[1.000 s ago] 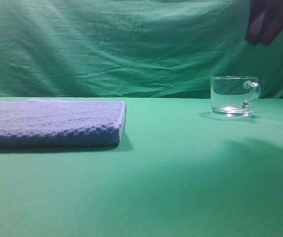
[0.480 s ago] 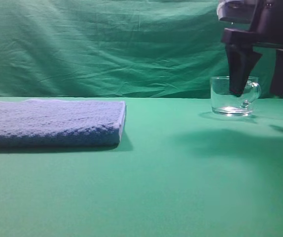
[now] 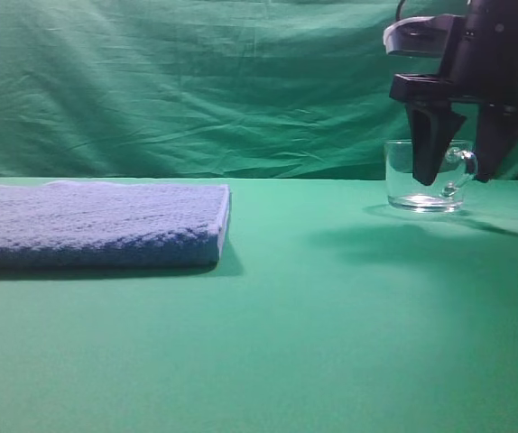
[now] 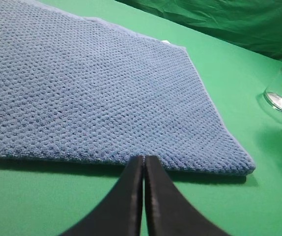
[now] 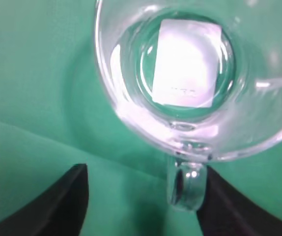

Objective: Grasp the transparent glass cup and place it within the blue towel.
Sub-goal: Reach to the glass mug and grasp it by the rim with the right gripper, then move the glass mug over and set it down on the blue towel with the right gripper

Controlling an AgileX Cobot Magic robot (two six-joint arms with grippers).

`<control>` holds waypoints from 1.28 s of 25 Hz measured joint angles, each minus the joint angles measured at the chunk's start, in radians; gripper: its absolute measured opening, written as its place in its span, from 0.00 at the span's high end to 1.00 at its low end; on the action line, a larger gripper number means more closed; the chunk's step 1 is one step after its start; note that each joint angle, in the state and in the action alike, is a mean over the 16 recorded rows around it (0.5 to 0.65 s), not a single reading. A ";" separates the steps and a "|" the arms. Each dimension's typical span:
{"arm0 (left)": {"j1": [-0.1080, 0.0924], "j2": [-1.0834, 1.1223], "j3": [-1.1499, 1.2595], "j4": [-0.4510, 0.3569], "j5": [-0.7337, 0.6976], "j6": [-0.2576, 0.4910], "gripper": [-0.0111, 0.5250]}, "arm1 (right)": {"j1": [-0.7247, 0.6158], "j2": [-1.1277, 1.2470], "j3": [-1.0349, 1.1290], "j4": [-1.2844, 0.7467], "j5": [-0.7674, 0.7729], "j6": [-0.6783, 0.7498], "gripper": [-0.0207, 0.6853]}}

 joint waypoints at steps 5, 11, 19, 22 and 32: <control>0.000 0.000 0.000 0.000 0.000 0.000 0.98 | 0.000 0.000 -0.012 -0.017 0.005 0.013 0.81; 0.000 0.000 0.000 0.000 0.000 0.000 0.98 | 0.002 0.000 -0.067 -0.030 0.031 0.021 0.82; 0.000 0.000 0.000 0.000 0.000 0.000 0.98 | 0.050 0.000 -0.220 -0.037 0.086 0.014 0.82; 0.000 0.000 0.000 0.000 0.000 0.000 0.98 | 0.098 0.000 -0.289 -0.036 0.099 0.008 0.82; 0.000 0.000 0.000 0.000 0.000 0.000 0.98 | 0.352 0.049 -0.469 0.001 0.057 -0.008 0.82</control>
